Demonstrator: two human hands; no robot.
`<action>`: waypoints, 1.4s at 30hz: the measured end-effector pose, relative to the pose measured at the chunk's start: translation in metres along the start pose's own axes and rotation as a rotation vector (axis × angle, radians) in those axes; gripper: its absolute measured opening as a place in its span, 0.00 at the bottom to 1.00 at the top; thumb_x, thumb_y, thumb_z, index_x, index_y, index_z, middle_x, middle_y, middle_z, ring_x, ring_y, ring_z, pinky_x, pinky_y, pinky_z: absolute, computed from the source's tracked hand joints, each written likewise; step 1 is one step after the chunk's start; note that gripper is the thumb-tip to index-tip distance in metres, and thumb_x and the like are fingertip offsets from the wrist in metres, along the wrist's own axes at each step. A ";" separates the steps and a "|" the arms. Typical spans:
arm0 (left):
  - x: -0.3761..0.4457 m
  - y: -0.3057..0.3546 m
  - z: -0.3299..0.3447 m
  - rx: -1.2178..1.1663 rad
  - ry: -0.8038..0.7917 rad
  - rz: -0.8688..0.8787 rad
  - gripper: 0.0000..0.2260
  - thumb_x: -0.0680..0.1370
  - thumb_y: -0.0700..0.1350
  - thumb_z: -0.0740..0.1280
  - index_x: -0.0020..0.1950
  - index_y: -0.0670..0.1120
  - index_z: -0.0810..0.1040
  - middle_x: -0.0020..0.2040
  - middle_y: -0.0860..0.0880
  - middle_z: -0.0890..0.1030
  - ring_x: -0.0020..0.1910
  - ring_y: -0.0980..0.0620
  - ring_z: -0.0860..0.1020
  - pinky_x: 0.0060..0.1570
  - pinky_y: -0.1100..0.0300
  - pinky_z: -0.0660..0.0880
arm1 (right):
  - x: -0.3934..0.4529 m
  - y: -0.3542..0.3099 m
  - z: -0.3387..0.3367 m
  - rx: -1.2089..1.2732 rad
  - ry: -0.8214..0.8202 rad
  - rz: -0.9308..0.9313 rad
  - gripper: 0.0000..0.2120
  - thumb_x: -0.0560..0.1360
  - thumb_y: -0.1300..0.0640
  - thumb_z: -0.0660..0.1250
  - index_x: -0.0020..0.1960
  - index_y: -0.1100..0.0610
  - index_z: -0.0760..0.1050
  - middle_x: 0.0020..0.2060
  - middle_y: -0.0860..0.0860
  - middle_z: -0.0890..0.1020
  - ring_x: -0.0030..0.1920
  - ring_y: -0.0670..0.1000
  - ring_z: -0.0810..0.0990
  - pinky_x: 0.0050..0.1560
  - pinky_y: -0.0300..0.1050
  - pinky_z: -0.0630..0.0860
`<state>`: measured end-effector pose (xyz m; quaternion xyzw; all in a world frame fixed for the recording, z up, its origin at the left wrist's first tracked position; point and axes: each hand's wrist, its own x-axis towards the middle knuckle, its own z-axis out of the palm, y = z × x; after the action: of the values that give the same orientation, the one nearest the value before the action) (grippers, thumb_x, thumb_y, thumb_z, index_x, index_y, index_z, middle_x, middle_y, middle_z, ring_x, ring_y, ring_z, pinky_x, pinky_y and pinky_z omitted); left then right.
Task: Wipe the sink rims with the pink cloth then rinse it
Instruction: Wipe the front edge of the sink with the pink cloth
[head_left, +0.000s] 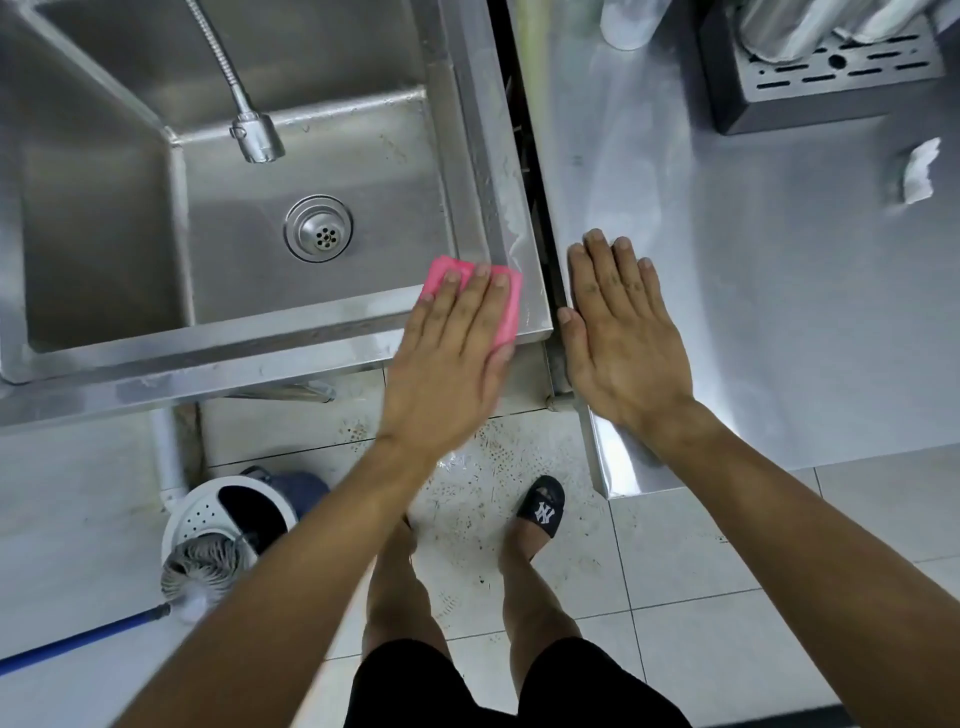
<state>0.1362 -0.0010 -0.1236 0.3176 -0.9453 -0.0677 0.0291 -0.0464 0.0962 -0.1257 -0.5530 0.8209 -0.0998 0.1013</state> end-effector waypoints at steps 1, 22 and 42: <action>-0.005 -0.019 -0.003 0.041 -0.030 0.060 0.27 0.87 0.55 0.47 0.84 0.42 0.58 0.82 0.40 0.62 0.82 0.40 0.59 0.82 0.46 0.52 | 0.000 0.001 0.000 -0.001 0.000 -0.002 0.30 0.86 0.48 0.45 0.85 0.59 0.49 0.84 0.57 0.50 0.85 0.57 0.45 0.84 0.54 0.41; -0.048 -0.116 -0.021 0.011 0.028 -0.301 0.28 0.86 0.54 0.44 0.82 0.42 0.63 0.79 0.40 0.68 0.80 0.41 0.63 0.80 0.43 0.58 | 0.008 -0.049 -0.006 0.178 0.016 -0.141 0.28 0.87 0.50 0.49 0.84 0.59 0.51 0.84 0.56 0.51 0.85 0.55 0.45 0.84 0.53 0.42; -0.065 -0.113 -0.016 -0.034 0.175 -0.796 0.27 0.86 0.53 0.48 0.84 0.43 0.58 0.83 0.43 0.60 0.84 0.43 0.52 0.82 0.44 0.47 | 0.042 -0.139 0.022 -0.073 -0.210 -0.390 0.31 0.86 0.46 0.40 0.83 0.61 0.54 0.83 0.56 0.55 0.84 0.56 0.50 0.84 0.55 0.47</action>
<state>0.2570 -0.0521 -0.1250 0.6628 -0.7412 -0.0621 0.0862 0.0682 0.0050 -0.1111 -0.7118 0.6866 -0.0297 0.1450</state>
